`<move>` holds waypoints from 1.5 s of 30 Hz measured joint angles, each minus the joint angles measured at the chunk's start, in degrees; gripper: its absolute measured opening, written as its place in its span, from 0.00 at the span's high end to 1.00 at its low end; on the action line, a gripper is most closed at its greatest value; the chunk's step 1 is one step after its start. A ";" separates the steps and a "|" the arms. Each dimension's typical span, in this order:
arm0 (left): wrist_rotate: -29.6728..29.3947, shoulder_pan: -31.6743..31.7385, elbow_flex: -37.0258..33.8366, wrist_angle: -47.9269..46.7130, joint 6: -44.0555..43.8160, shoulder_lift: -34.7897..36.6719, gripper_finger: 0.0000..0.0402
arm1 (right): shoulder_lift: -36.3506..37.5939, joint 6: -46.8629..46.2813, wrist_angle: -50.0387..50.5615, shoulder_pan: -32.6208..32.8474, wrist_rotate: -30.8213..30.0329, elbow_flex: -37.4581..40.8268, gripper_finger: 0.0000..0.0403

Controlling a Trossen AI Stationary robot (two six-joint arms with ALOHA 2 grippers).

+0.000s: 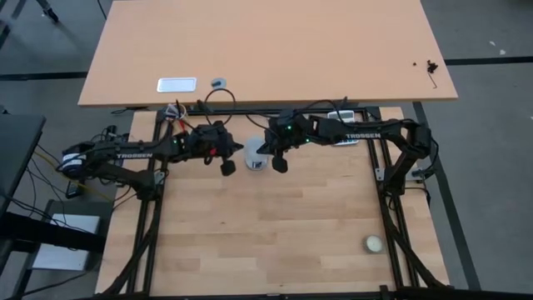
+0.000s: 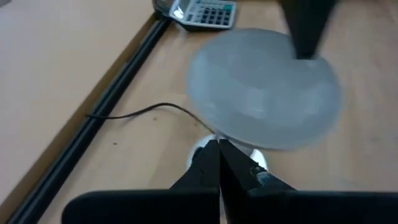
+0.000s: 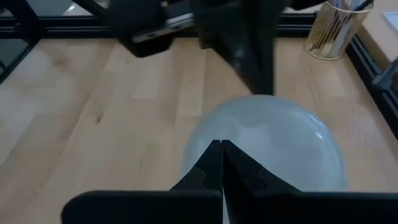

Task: Screw lightbulb
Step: Insert the white lightbulb into the silver lamp

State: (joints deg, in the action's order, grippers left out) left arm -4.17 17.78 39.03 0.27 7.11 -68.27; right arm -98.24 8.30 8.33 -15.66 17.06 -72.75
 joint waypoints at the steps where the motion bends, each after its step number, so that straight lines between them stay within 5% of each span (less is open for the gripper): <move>1: -0.01 0.41 0.00 0.09 0.00 0.00 1.00 | -0.02 0.06 -0.14 0.00 0.02 0.00 0.98; 16: -0.12 1.25 0.07 -5.44 -0.25 2.56 1.00 | -0.13 -0.64 -5.33 -3.09 -0.30 0.01 0.98; 26: 12.90 -2.09 0.07 -3.01 -1.39 5.17 1.00 | -0.13 0.78 -4.69 -4.09 -1.01 0.00 0.98; 45: 6.54 -4.62 0.07 0.11 -1.52 -0.39 1.00 | -0.06 0.92 0.20 -4.15 -1.38 -0.03 0.98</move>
State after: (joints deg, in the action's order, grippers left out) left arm 2.37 13.16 39.09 0.38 5.60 -68.66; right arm -98.30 9.21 8.52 -19.81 15.68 -72.79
